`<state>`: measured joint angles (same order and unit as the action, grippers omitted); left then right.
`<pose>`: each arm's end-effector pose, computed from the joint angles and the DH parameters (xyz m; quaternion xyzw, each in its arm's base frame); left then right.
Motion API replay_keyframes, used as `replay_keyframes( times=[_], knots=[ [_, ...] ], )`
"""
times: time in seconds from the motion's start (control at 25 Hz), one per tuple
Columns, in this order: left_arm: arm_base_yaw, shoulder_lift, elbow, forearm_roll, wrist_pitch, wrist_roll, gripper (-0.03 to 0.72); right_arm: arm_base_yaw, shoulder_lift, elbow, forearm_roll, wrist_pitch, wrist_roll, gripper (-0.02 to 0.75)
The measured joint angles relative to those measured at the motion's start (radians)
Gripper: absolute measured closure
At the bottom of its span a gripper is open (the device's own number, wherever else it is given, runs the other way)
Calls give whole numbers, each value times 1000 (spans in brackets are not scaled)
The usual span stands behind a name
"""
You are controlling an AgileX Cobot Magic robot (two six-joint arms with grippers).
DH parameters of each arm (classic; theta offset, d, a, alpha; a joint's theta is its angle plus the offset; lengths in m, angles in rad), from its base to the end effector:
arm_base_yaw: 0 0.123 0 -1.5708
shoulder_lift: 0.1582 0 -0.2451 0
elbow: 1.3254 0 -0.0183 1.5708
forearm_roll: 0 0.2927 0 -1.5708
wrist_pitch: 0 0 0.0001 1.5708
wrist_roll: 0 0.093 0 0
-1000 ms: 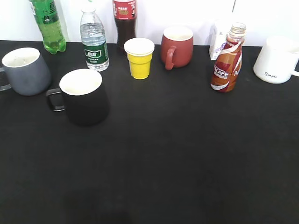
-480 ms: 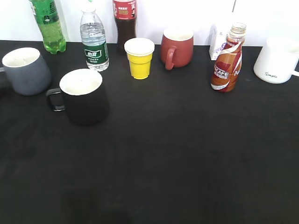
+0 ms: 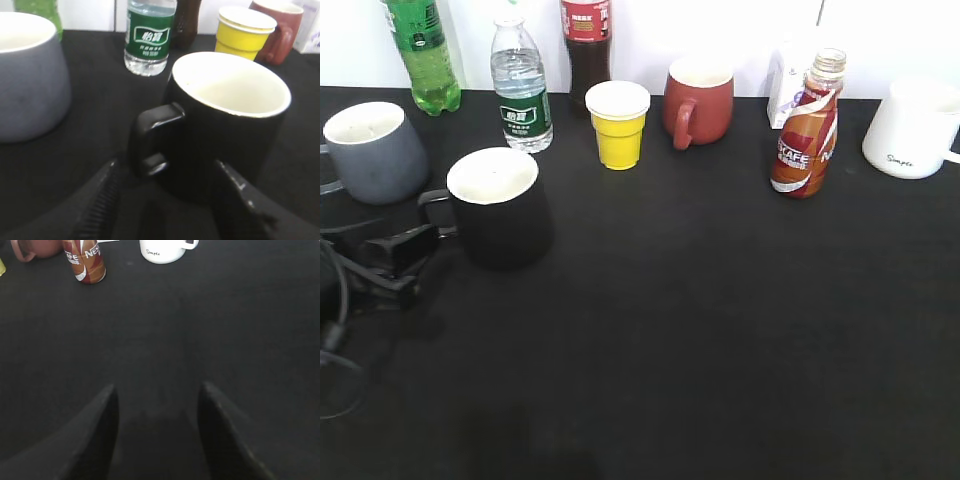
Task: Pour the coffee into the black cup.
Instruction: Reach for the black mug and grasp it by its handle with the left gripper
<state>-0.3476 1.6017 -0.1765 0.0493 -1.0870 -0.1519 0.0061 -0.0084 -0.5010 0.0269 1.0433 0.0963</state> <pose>0.2067 -0.0792 0.0599 0.0995 0.7838 -0.1614 0.5913 0.0733 0.0026 0.2989 0.0377 0.8453 0.0407 0.5315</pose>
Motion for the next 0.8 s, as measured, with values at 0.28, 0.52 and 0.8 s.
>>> replay_keyframes(
  times=[0.28, 0.52, 0.8],
  knots=[
    [0, 175, -36, -83, -118, -2, 253, 0, 0, 0, 0, 0, 0, 327],
    [0, 175, -63, -79, -119, -2, 253, 0, 0, 0, 0, 0, 1, 326],
    [0, 193, -133, -121, -114, 10, 253, 0, 0, 0, 0, 0, 0, 327]
  ],
)
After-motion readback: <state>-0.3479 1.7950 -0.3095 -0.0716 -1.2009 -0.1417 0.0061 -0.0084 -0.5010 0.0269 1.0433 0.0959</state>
